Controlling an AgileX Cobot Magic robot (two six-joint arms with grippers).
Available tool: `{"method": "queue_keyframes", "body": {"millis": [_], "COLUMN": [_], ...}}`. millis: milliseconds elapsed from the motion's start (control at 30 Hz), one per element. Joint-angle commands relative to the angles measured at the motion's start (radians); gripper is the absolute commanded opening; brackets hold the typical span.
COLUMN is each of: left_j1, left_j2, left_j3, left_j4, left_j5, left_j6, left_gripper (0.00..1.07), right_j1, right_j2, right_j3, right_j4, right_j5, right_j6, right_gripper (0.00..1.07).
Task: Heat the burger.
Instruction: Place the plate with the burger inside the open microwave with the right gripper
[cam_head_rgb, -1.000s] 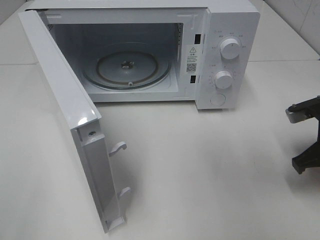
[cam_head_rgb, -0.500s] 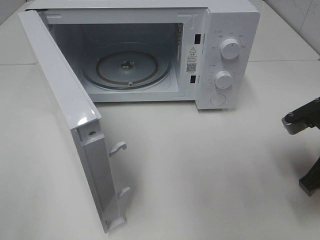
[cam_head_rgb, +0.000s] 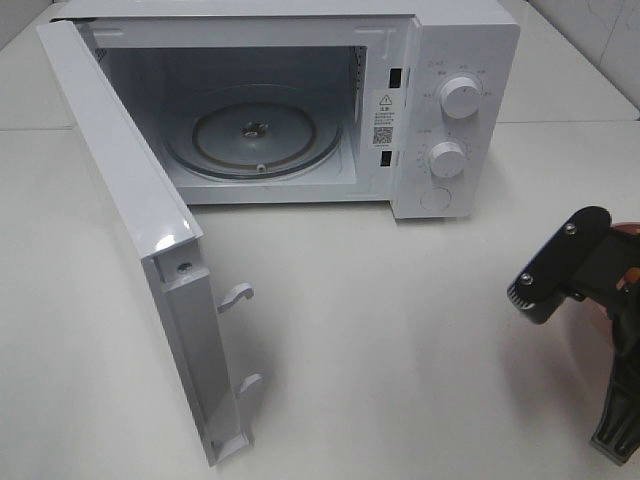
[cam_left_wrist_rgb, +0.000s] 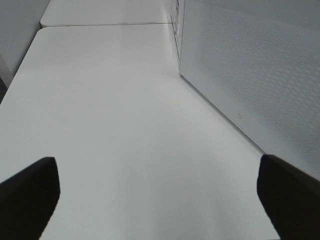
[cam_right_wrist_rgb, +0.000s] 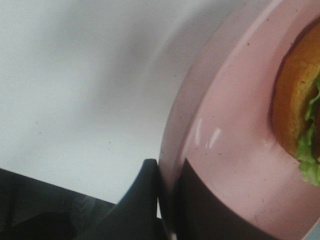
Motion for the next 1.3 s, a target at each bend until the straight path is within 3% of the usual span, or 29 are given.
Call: {"method": "queue_keyframes", "body": {"millis": [33,800,1067,1300], "left_j1": [-0.001,-0.001,-0.001,-0.001], "left_j2": [-0.017,-0.017,-0.017,-0.017], "left_j3": [0.0,0.0,0.0,0.0], "left_j4": [-0.009,-0.009,-0.009,-0.009], "left_j5": [-0.01,-0.01,-0.01,-0.01], "left_j6": [0.001,0.001,0.001,0.001], "left_gripper": [1.05,1.05,1.05,1.05], "right_j1": [0.072,0.258,0.274,0.274], "right_j2": [-0.009,-0.009,-0.009,-0.009], "right_j3": [0.002,0.002,0.002,0.002], "right_j4": [-0.083,-0.135,-0.191,-0.219], "right_j5": [-0.025,-0.128,-0.168,-0.264], "right_j6": [-0.088,-0.29,-0.399,-0.643], "right_gripper": [0.0,0.0,0.0,0.0]}}
